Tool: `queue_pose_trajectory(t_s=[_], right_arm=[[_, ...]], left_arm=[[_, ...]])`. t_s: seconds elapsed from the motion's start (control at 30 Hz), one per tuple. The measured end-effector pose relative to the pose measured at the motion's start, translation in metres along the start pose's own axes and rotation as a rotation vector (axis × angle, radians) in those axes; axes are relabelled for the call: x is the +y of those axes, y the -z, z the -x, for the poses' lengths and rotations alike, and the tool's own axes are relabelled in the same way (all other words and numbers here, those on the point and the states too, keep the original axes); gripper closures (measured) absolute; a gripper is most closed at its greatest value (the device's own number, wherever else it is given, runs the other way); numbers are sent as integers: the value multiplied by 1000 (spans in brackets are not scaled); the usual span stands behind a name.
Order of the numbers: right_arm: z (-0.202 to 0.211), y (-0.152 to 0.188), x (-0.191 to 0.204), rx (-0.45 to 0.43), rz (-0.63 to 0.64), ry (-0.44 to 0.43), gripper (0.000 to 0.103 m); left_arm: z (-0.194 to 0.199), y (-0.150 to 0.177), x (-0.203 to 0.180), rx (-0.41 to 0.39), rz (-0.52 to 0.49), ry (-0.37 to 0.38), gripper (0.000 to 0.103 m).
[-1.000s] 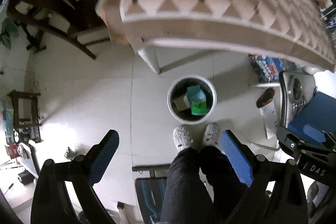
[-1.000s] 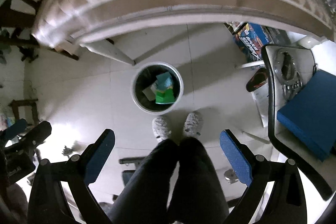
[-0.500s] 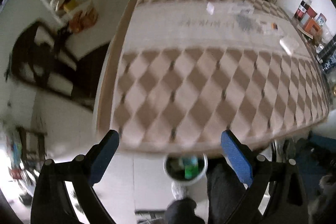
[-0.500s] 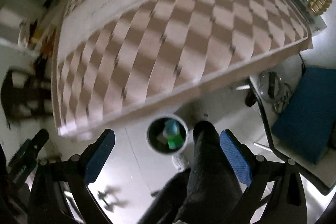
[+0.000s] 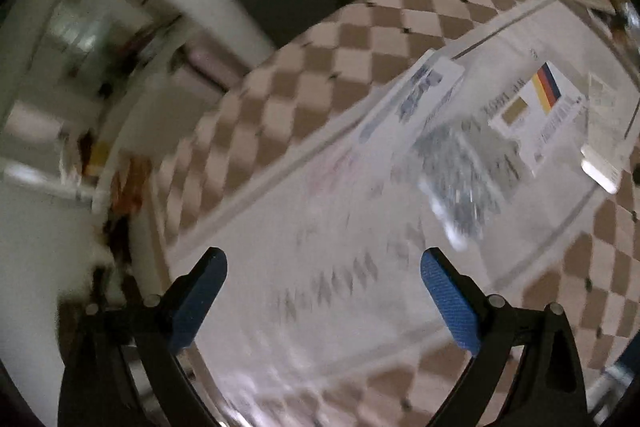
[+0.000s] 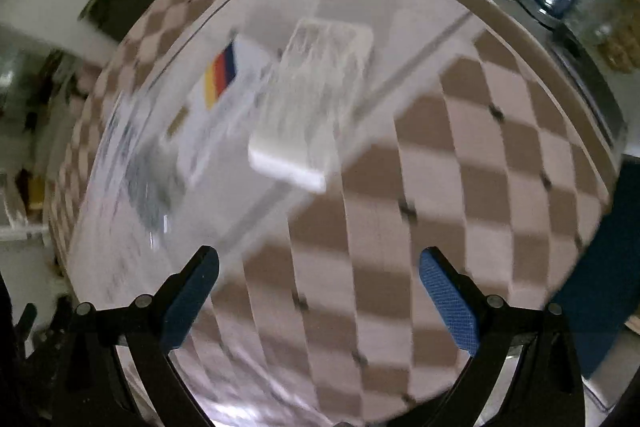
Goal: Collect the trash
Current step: 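Move both tools back toward the table, then grasp the Doctor toothpaste box with the left gripper while the right grasps the white medicine box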
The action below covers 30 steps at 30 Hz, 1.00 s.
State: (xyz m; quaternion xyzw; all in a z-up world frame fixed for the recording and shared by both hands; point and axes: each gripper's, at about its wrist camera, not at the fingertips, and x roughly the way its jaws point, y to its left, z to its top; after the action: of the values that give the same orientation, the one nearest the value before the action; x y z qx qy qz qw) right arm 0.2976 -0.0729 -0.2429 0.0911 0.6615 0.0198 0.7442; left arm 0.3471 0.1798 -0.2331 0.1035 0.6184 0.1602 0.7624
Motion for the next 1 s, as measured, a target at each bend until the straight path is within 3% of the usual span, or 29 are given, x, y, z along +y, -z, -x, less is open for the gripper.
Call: queue_pose_trajectory(t_s=[0.1,0.23,0.37,0.53,0.67,0.73,0.83,1.0], right_arm=[[-19,-38,5,14,-57,8,2],[-48,-74,5,35,-125,41,2],[-76,-91,3,84,-188,67,2],[-89,-98,7,96,-207,77,2],[-93,-103,17,64,-212,94,3],[-89,-103,26,39,-187,101,7],[-86,-96,42,13,-157,106,26],[-85,-93,50,7,-108,102,27]], left_arm=[[-29,-44,-12,29,-130,42,5],[-60,-73,-25,80,-250,79,5],[-83,-86,-30,135,-302,134,5],[-97,-88,-40,202,-366,169,14],[-104,-89,-45,230,-372,184,49],[-103,-86,-47,223,-376,187,51],[-95,-82,-51,210,-363,187,52],[-72,-71,-41,167,-234,173,53]])
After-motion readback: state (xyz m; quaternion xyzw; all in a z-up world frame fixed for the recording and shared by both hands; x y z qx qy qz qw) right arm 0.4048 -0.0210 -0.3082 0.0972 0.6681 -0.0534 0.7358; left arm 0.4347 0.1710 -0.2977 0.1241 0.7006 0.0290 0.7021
